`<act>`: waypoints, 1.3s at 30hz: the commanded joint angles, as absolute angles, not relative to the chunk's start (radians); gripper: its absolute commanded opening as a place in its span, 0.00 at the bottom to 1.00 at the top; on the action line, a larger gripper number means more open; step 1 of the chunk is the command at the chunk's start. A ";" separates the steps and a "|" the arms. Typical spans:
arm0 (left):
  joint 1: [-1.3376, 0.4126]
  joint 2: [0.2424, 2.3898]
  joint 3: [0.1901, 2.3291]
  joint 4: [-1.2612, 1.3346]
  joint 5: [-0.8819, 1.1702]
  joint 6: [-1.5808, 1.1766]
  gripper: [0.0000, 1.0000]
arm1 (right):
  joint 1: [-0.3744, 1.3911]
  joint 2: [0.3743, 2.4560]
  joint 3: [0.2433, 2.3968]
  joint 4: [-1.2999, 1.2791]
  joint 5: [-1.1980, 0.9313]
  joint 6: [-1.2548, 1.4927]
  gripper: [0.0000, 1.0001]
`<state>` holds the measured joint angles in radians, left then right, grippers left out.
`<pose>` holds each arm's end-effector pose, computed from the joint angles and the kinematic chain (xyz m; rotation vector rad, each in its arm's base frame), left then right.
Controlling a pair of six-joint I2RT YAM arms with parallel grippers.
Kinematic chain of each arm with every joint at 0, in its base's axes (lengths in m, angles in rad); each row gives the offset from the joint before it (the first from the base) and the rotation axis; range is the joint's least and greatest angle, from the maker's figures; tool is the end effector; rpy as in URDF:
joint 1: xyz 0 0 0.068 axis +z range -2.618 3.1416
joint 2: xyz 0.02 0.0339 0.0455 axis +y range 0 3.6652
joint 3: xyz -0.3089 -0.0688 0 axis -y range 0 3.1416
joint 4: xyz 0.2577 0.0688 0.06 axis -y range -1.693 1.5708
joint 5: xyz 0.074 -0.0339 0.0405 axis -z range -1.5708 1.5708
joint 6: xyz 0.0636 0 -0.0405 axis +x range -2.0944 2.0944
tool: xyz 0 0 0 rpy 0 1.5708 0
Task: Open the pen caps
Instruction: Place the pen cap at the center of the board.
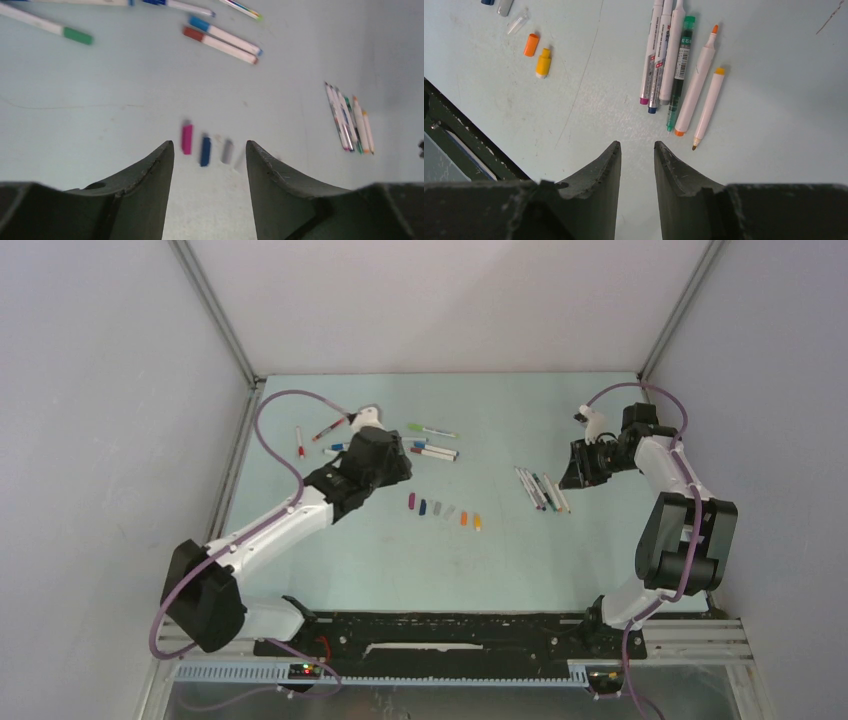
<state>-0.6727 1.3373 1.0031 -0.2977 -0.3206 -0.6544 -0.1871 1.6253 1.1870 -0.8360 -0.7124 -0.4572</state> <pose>0.2628 -0.1838 0.3068 -0.1594 2.1887 -0.4047 0.3333 -0.0208 0.2501 -0.4811 2.4942 0.7752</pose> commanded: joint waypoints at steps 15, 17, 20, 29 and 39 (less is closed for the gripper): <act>-0.189 1.423 1.059 -0.416 -0.185 -0.851 0.53 | -0.181 1.589 1.216 -0.839 -0.732 -0.476 0.34; -0.162 1.515 1.173 -0.542 -0.205 -0.884 0.50 | -0.180 1.586 1.216 -0.836 -0.730 -0.476 0.34; -0.143 1.670 1.327 -0.690 -0.213 -0.897 0.50 | -0.178 1.588 1.216 -0.838 -0.729 -0.475 0.34; -0.134 1.939 1.582 -0.782 -0.185 -0.960 0.51 | -0.161 1.587 1.216 -0.835 -0.711 -0.479 0.34; -0.120 2.112 1.811 -0.909 -0.190 -0.978 0.50 | -0.146 1.583 1.216 -0.836 -0.704 -0.483 0.34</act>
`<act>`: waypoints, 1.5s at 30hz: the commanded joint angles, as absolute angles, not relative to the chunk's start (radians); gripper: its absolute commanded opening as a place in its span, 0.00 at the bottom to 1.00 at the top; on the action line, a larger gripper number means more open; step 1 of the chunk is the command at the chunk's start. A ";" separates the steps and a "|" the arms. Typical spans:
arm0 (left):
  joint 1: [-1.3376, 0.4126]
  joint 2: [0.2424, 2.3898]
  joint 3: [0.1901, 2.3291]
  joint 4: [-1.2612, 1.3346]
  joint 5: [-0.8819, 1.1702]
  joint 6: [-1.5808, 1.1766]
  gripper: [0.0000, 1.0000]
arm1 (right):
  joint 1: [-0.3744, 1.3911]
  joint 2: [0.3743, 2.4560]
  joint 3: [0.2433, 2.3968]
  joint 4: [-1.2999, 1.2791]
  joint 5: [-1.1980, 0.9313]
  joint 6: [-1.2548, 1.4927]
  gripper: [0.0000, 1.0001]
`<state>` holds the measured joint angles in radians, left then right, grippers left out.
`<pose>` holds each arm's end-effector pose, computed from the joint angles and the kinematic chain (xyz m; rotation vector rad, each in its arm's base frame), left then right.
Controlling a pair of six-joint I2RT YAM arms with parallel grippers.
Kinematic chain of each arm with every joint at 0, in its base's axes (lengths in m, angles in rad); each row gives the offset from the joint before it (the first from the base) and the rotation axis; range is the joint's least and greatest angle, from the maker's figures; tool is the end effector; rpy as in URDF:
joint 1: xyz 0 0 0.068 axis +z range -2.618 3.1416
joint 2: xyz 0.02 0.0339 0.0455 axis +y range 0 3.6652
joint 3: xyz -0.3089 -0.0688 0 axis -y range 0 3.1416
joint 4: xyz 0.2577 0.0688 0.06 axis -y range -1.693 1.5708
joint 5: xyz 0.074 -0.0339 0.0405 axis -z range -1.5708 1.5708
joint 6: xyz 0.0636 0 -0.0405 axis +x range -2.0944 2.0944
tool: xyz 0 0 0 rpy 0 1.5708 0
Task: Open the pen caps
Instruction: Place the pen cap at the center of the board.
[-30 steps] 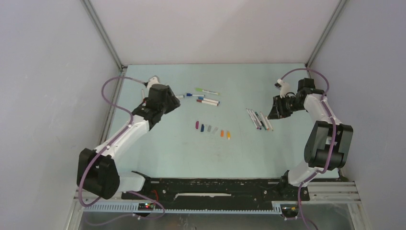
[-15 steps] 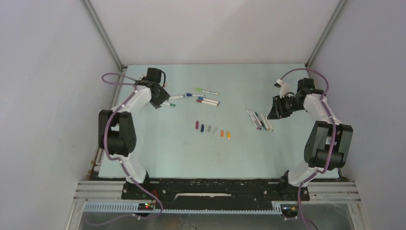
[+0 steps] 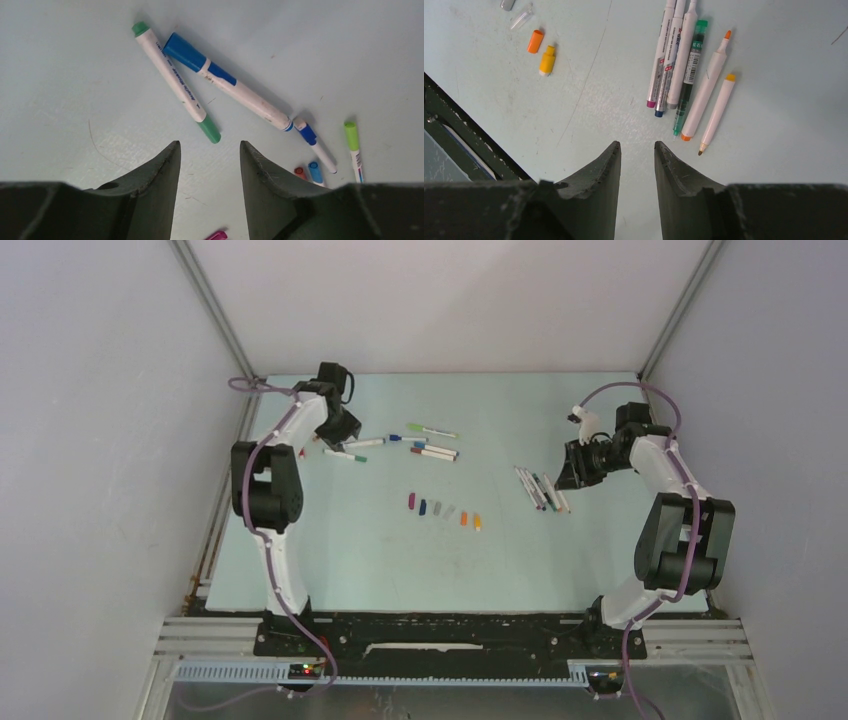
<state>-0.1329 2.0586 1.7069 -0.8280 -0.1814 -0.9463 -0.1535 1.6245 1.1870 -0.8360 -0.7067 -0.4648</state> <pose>0.4767 -0.0522 0.2277 -1.1184 2.4731 -0.0644 0.3337 -0.0098 0.2501 -0.5332 2.4916 0.7779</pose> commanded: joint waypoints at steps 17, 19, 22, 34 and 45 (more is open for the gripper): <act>-0.116 2.216 1.875 -0.929 -0.130 -0.971 0.47 | -0.143 1.574 1.216 -0.835 -0.698 -0.484 0.34; -0.115 2.231 1.882 -0.934 -0.122 -0.964 0.46 | -0.143 1.574 1.216 -0.834 -0.696 -0.485 0.34; -0.115 2.244 1.891 -0.942 -0.123 -0.958 0.46 | -0.143 1.574 1.216 -0.835 -0.697 -0.486 0.34; -0.110 2.264 1.881 -1.002 -0.133 -0.927 0.36 | -0.141 1.570 1.217 -0.834 -0.696 -0.486 0.34; -0.111 2.123 1.652 -0.914 -0.151 -0.878 0.23 | -0.140 1.560 1.216 -0.835 -0.700 -0.488 0.34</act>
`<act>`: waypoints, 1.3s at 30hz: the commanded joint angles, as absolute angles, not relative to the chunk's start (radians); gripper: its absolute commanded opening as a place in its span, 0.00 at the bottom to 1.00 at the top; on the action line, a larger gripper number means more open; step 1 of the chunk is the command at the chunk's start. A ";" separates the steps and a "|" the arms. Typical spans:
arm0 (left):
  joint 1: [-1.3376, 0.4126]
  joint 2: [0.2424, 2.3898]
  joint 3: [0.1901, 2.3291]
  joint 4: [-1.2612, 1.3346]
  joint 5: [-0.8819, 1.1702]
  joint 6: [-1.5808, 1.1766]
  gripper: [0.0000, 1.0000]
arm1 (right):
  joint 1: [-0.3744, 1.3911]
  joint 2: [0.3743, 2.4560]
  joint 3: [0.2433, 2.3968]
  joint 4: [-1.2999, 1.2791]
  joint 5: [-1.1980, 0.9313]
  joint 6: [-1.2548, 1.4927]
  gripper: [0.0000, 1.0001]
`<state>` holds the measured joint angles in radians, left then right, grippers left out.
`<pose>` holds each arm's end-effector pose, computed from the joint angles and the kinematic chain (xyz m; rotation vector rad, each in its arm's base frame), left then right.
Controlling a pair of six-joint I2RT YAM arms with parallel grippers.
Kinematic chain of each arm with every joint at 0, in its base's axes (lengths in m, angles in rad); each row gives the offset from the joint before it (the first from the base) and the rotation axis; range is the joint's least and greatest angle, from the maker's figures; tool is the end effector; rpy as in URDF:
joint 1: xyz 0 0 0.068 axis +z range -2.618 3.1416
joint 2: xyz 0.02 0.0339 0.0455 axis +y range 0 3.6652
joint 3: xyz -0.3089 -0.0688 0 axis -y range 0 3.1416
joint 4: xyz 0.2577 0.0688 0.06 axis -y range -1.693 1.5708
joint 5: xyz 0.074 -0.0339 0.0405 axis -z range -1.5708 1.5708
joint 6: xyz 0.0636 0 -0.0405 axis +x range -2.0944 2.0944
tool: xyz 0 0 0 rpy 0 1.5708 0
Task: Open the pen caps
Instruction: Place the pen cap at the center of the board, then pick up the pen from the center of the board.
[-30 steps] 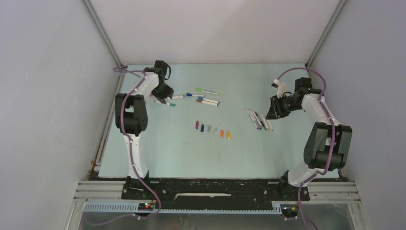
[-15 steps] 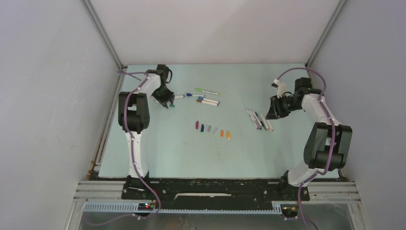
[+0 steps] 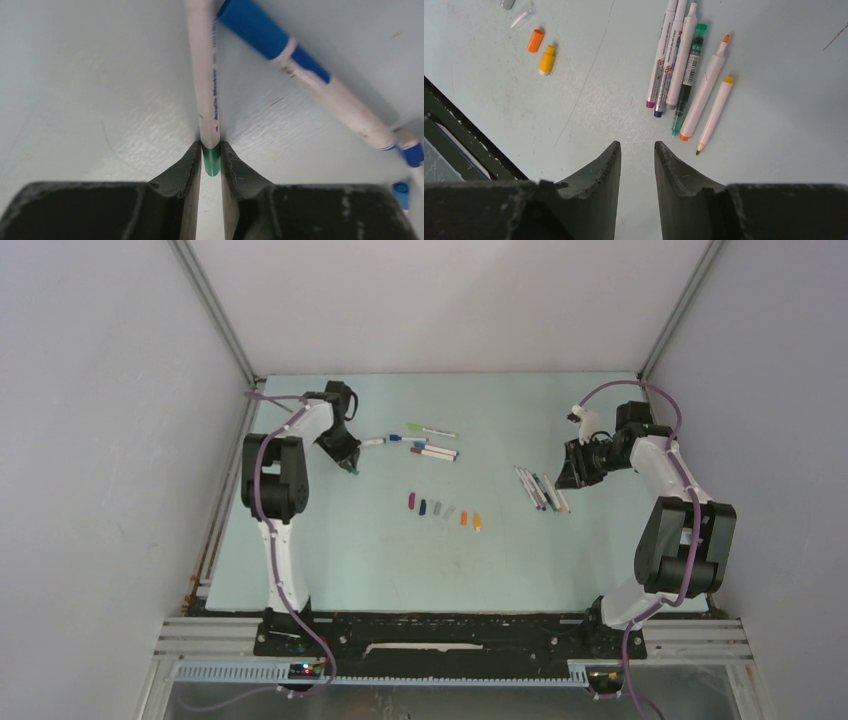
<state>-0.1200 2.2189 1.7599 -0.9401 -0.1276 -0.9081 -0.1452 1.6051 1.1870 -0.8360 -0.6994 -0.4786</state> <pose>0.4850 -0.0503 0.1643 -1.1396 2.6987 0.0390 0.3311 -0.0070 0.2558 -0.5657 2.4731 0.7550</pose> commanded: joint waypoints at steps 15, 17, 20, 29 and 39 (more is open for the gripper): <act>-0.119 1.831 1.171 -0.684 -0.080 -0.832 0.16 | -0.138 1.550 1.216 -0.836 -0.712 -0.489 0.34; -0.120 1.812 1.137 -0.669 -0.078 -0.817 0.19 | -0.138 1.550 1.216 -0.836 -0.713 -0.489 0.34; -0.120 1.793 1.112 -0.659 -0.073 -0.803 0.23 | -0.137 1.550 1.216 -0.838 -0.715 -0.489 0.34; -0.125 1.820 1.099 -0.644 -0.031 -0.799 0.18 | -0.135 1.545 1.216 -0.838 -0.719 -0.491 0.34; -0.147 1.707 0.992 -0.602 -0.049 -0.810 0.00 | -0.129 1.519 1.216 -0.849 -0.758 -0.498 0.34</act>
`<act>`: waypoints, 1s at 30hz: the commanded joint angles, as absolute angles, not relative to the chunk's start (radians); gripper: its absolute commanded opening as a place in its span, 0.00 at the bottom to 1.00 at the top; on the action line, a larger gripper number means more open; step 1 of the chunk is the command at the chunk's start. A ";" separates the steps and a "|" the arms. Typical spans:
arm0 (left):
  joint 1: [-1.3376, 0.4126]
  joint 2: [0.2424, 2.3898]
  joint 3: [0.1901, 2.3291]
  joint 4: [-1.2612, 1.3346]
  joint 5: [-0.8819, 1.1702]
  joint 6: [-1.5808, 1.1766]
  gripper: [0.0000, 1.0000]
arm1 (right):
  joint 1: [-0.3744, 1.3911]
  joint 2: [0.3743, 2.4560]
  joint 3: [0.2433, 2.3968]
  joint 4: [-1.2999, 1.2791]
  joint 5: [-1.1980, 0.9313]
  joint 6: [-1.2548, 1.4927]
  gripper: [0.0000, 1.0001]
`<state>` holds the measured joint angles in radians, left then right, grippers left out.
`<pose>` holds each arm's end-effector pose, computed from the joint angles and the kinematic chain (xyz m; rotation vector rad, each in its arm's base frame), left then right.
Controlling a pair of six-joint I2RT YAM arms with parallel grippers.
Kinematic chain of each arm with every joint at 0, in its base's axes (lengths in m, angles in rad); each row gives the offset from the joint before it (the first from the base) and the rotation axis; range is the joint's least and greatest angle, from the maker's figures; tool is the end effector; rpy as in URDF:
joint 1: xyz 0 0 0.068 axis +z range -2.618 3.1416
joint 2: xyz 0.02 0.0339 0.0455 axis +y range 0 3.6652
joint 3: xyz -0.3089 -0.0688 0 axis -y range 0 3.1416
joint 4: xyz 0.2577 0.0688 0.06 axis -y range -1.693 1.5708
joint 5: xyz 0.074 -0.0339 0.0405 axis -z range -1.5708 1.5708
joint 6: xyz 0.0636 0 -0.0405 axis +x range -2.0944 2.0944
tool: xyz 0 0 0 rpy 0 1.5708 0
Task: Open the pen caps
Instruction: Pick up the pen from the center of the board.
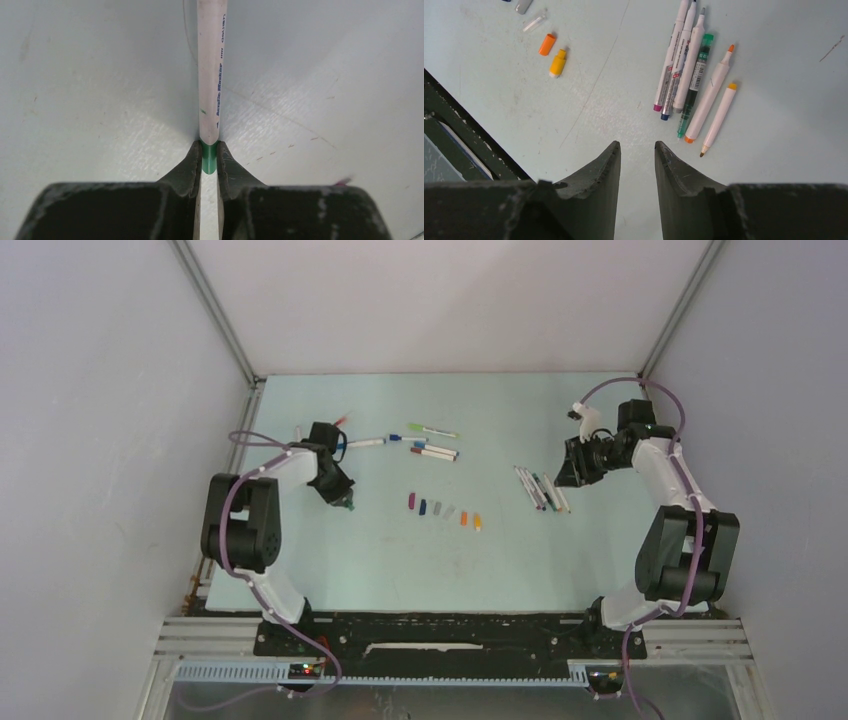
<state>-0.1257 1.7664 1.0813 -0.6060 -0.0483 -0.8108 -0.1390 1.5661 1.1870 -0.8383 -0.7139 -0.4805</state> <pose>0.3531 -0.0415 0.1677 -0.9725 2.6980 -0.1204 0.3251 -0.0034 0.2682 -0.5880 2.4317 0.7507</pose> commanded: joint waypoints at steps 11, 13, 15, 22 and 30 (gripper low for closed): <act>-0.265 1.478 0.808 -0.489 -0.047 -0.831 0.00 | -0.050 1.491 1.202 -0.861 -0.869 -0.526 0.34; -0.283 1.431 0.769 -0.462 -0.049 -0.841 0.00 | -0.027 1.488 1.200 -0.865 -0.910 -0.534 0.34; -0.297 1.382 0.718 -0.424 -0.042 -0.854 0.00 | -0.005 1.486 1.194 -0.864 -0.950 -0.537 0.34; -0.356 1.223 0.579 -0.247 -0.008 -0.840 0.00 | 0.107 1.486 1.155 -0.828 -1.126 -0.529 0.35; -0.426 1.093 0.464 -0.043 0.052 -0.815 0.00 | 0.163 1.516 1.085 -0.670 -1.342 -0.405 0.36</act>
<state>-0.3859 1.1591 0.5072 -0.2035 0.0174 -0.8368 0.1467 1.5089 1.1175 -0.7990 -1.1854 -0.4831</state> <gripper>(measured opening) 0.129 0.358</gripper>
